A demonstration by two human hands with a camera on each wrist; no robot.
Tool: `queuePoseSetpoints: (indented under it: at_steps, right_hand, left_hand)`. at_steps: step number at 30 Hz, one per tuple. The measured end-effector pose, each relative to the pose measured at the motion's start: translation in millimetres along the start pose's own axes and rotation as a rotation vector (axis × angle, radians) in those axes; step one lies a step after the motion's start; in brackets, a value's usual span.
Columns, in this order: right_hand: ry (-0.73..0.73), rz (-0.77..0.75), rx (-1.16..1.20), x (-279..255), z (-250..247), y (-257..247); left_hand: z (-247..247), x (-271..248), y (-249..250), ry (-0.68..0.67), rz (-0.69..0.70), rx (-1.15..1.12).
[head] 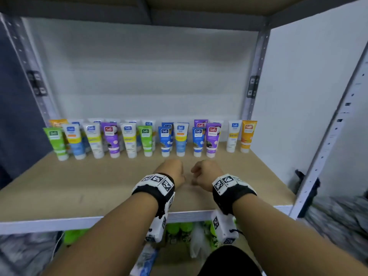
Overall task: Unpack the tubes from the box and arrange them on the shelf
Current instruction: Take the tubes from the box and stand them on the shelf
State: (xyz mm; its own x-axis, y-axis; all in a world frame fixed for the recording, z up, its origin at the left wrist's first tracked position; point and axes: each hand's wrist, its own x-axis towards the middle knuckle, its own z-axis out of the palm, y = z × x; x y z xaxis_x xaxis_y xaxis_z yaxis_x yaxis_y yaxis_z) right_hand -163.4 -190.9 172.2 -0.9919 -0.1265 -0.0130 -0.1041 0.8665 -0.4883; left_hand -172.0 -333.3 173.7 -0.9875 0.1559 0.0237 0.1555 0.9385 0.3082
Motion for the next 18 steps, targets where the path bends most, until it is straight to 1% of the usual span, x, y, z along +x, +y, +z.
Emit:
queuePoseSetpoints:
  at_steps: [3, 7, 10, 12, 15, 18]
  right_hand:
    - [-0.05, -0.131, 0.021, -21.8, 41.1, -48.1]
    - [-0.096, -0.344, 0.052, -52.6, 93.5, -112.8]
    - [-0.141, -0.5, -0.047, -73.2, 139.5, -154.8]
    - [-0.247, -0.533, -0.105, -83.7, 178.5, -175.0]
    - [-0.444, -0.541, -0.114, -93.8, 244.9, -190.1]
    - [-0.603, -0.542, -0.164, -100.8, 310.3, -191.2]
  left_hand:
    - [-10.7, -53.9, -49.4, -0.009, -0.048, 0.03]
    - [-14.2, -124.9, -117.3, 0.006, -0.125, 0.087]
    - [-5.7, -171.8, -165.3, -0.028, -0.182, 0.127]
    - [8.5, -199.8, -197.0, -0.07, -0.241, 0.125]
    - [39.1, -238.8, -245.0, -0.152, -0.347, 0.147]
    - [77.9, -273.2, -290.5, -0.303, -0.421, 0.146]
